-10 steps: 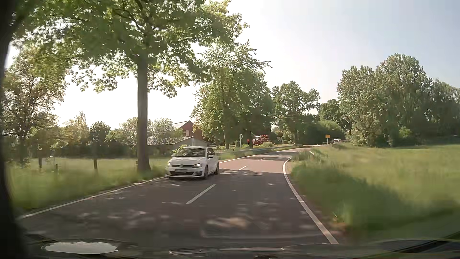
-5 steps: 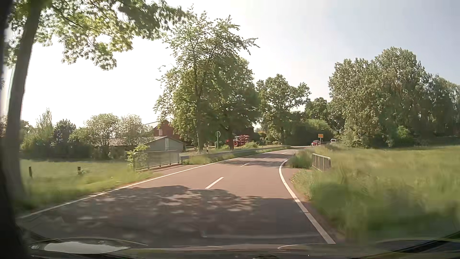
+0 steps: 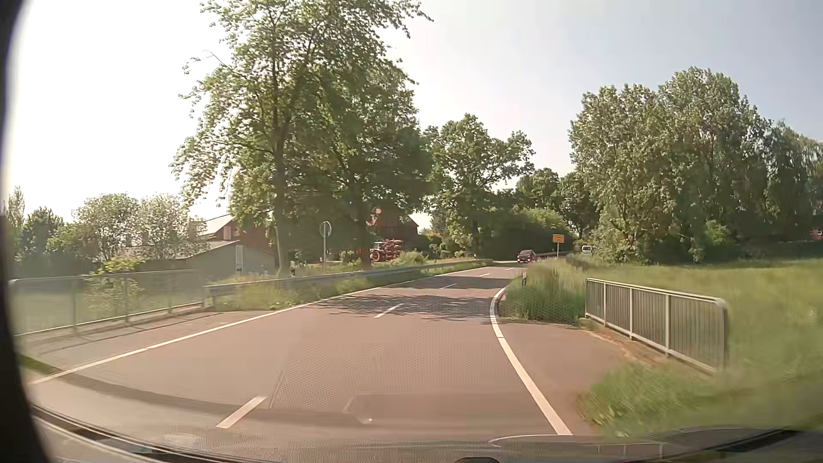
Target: Follow the waypoints while adhering to traffic rules and regulations
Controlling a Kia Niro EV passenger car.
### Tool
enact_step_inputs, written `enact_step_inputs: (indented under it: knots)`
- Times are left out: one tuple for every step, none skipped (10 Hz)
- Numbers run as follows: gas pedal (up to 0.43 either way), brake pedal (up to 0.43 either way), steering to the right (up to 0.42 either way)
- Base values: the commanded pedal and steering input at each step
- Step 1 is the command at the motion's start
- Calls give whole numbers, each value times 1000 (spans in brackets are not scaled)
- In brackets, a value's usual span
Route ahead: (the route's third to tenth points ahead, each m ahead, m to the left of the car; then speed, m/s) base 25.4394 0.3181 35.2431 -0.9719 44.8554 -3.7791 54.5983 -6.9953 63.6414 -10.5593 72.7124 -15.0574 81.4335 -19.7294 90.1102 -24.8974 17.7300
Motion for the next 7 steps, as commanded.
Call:
enact_step_inputs:
  knots:
    - [138, 0, 49]
    - [138, 0, 47]
    - [138, 0, 31]
    - [138, 0, 19]
    - [138, 0, 18]
    - [138, 0, 18]
    - [138, 0, 22]
